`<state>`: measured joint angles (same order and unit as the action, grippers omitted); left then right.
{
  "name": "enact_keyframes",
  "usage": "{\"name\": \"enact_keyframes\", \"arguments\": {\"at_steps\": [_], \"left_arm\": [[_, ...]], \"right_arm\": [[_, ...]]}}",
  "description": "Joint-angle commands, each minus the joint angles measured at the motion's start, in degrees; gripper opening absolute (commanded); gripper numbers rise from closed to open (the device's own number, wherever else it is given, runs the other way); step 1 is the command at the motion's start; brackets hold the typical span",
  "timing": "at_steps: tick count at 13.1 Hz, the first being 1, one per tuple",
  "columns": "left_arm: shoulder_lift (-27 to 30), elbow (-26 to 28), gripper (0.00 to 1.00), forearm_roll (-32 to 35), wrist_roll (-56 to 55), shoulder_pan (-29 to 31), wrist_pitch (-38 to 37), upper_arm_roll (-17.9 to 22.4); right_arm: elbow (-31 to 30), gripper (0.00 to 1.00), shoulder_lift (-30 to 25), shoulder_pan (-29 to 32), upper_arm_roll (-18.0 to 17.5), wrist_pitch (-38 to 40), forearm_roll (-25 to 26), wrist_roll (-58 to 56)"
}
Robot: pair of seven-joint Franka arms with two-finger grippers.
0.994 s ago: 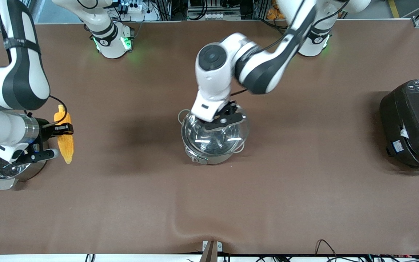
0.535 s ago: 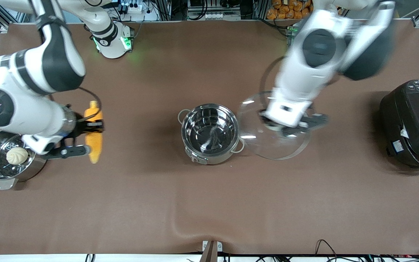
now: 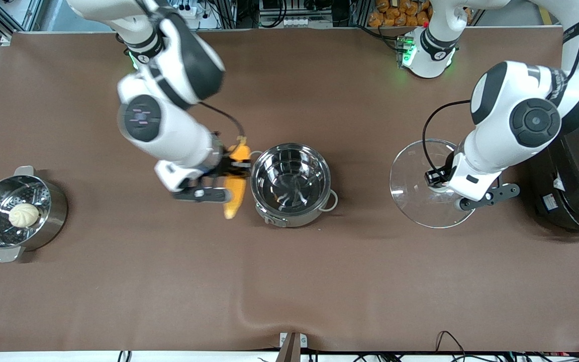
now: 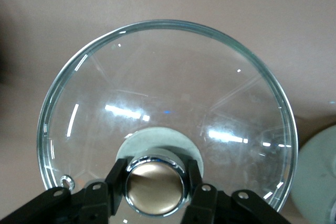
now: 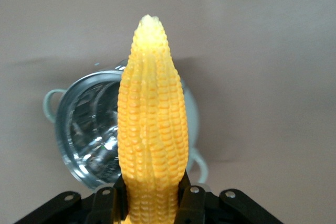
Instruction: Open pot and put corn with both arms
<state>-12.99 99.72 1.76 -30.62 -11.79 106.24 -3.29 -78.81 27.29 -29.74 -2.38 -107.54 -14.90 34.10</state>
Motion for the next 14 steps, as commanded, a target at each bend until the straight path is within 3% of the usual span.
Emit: {"name": "enact_keyframes", "arguments": {"at_steps": [1,6,11,12,14], "left_arm": [[6.5,10.7,0.00,0.4,3.8,4.1,7.5,-0.7],[8.2,26.4,0.00,0.0,15.7,12.0,25.6,-0.8],[7.4,30.4,0.00,-0.1,20.0,15.3,31.2,-0.7],[7.4,31.0,0.00,0.0,20.1,15.3,31.7,-0.7],[7.8,31.9,0.00,0.1,20.1,16.0,32.2,-0.7]], "right_arm": [[1.8,0.16,4.3,-3.7,0.8,-4.4,-1.7,8.8],[1.2,0.21,8.3,-9.2,1.2,-9.6,-0.8,15.1],[-0.1,0.23,9.5,-10.3,1.2,-10.9,-0.7,15.6],[-1.2,0.31,9.6,-10.2,1.2,-11.0,-0.3,15.6],[-1.8,0.69,9.7,-10.2,1.2,-11.0,1.5,15.6]]}}
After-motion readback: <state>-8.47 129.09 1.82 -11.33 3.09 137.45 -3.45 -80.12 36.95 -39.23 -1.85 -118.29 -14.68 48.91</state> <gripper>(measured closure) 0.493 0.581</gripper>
